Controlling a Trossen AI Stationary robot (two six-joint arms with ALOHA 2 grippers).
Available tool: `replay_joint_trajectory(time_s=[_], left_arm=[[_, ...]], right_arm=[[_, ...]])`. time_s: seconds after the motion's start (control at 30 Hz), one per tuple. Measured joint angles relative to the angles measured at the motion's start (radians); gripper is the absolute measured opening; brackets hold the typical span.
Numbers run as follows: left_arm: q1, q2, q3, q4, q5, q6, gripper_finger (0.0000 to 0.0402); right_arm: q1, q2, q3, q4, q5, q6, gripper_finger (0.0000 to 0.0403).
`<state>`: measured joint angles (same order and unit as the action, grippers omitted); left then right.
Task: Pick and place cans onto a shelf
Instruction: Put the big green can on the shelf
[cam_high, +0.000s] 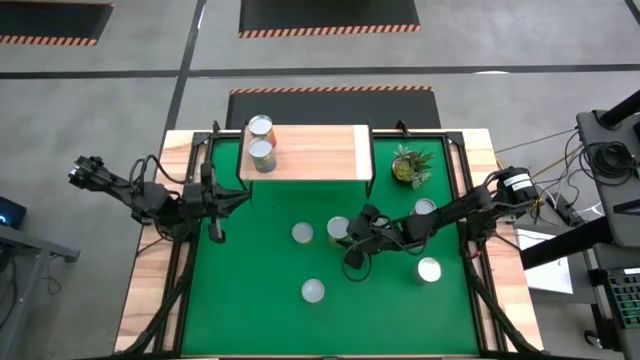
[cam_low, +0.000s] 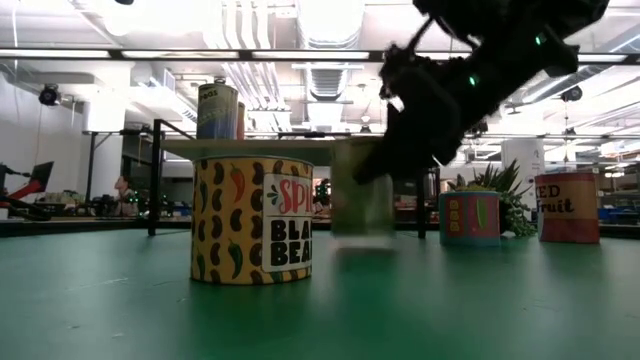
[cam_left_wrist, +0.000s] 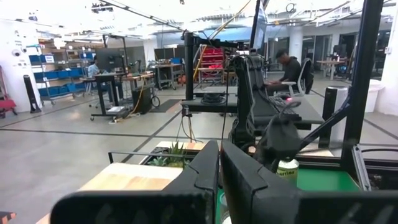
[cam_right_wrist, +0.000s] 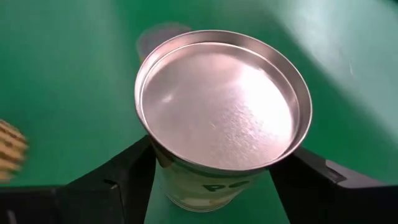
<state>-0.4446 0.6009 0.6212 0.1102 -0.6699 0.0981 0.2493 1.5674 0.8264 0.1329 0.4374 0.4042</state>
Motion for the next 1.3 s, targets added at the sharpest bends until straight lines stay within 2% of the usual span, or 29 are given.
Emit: replay_joint_trajectory(time_s=[0.1,0.2,0.4,0.47,0.53,0.73,0.9,1.17,1.3], left_arm=[[0.000,0.000,0.000,-0.002,0.000,-0.002,0.0000],[0.000,0.001,0.000,-0.001,0.000,-0.002,0.0000],[0.000,0.004,0.000,-0.001,0.000,-0.001,0.0000],[0.000,0.002,0.000,0.000,0.000,0.000,0.0000],[0.000,0.002,0.000,0.000,0.000,0.000,0.0000],[0.000,0.002,0.000,-0.002,-0.001,0.001,0.0000],[0.000,0.002,0.000,-0.019,-0.001,0.001,0.0000],[0.000,0.002,0.000,-0.023,-0.001,0.001,0.0000],[0.000,0.002,0.000,-0.023,-0.001,0.001,0.0000]], right_arm=[[0.016,-0.017,0.063,0.001,0.008,-0.018,0.0266],[0.019,-0.020,0.161,-0.038,0.062,-0.063,0.0272],[-0.029,0.020,0.430,-0.257,0.284,-0.113,0.0274],[-0.059,0.043,0.501,-0.313,0.377,-0.076,0.0274],[-0.093,0.066,0.568,-0.351,0.425,-0.032,0.0275],[-0.234,0.123,0.693,-0.471,0.343,0.084,0.0276],[-0.333,0.154,0.743,-0.672,0.330,0.203,0.0276],[-0.354,0.154,0.744,-0.742,0.330,0.275,0.0277],[-0.355,0.154,0.740,-0.760,0.330,0.271,0.0293]])
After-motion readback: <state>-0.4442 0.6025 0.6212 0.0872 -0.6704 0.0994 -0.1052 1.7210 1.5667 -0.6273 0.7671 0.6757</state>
